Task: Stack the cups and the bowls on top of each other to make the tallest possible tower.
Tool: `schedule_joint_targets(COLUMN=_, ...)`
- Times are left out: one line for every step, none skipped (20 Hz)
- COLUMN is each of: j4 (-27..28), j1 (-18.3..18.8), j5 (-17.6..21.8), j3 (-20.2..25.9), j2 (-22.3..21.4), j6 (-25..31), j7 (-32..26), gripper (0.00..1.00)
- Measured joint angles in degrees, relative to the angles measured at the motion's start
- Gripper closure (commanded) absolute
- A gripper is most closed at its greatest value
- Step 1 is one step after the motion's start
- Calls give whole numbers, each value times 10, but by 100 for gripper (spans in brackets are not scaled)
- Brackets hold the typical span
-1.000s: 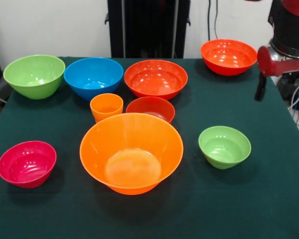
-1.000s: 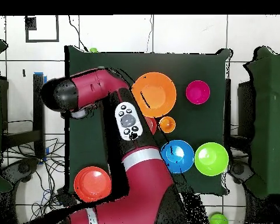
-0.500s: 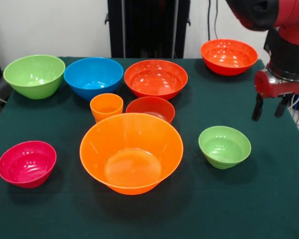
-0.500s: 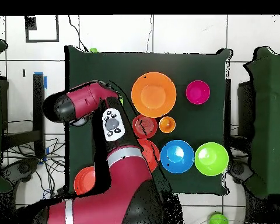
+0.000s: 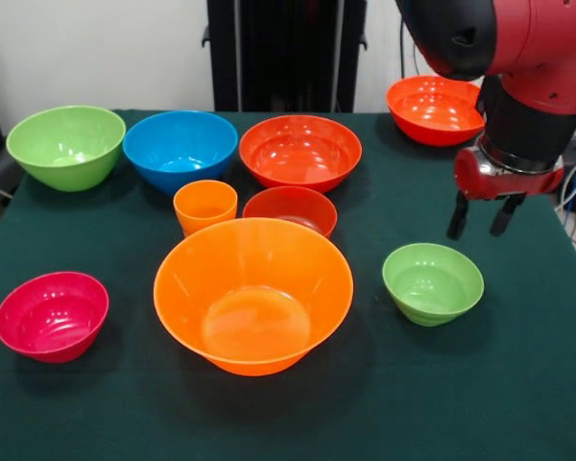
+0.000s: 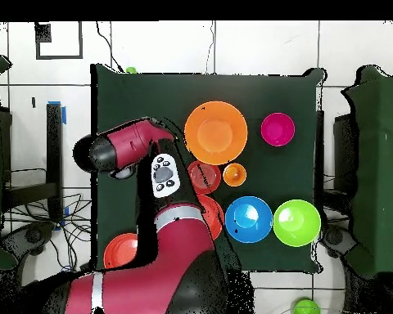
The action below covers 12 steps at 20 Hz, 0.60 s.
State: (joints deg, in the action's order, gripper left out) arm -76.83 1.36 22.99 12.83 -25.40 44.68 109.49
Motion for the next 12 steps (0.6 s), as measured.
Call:
schedule_joint_targets(j4=2, j1=1, j5=0, j3=-1, j2=0, j6=1, j7=0, gripper=0)
schedule_joint_targets(j4=9, j1=3, j5=0, j3=-2, j2=-1, j6=5, j7=0, gripper=0)
schedule_joint_targets(j4=15, j1=4, j5=0, j3=-2, j2=-1, j6=7, j7=0, gripper=0)
schedule_joint_targets(j4=20, j1=5, j5=0, j3=-2, j2=0, j6=7, j7=0, gripper=0)
schedule_joint_targets(j4=25, j1=6, j5=0, j3=-2, j2=0, j6=8, j7=0, gripper=0)
schedule_joint_targets(j4=36, j1=8, j5=0, j3=-2, j2=4, j6=8, j7=0, gripper=0)
schedule_joint_targets(j4=46, j1=9, j5=0, j3=-2, j2=7, j6=8, j7=0, gripper=0)
schedule_joint_targets(j4=64, j1=11, j5=0, j3=-2, j2=15, j6=8, j7=0, gripper=0)
schedule_joint_targets(j4=83, j1=12, j5=0, j3=-2, j2=24, j6=8, j7=0, gripper=0)
schedule_joint_targets(j4=91, j1=13, j5=0, j3=-2, j2=28, j6=8, j7=0, gripper=0)
schedule_joint_targets(j4=99, j1=13, j5=0, j3=-2, j2=32, j6=8, j7=0, gripper=0)
schedule_joint_targets(j4=113, j1=13, j5=0, j3=-2, j2=39, j6=8, j7=0, gripper=0)
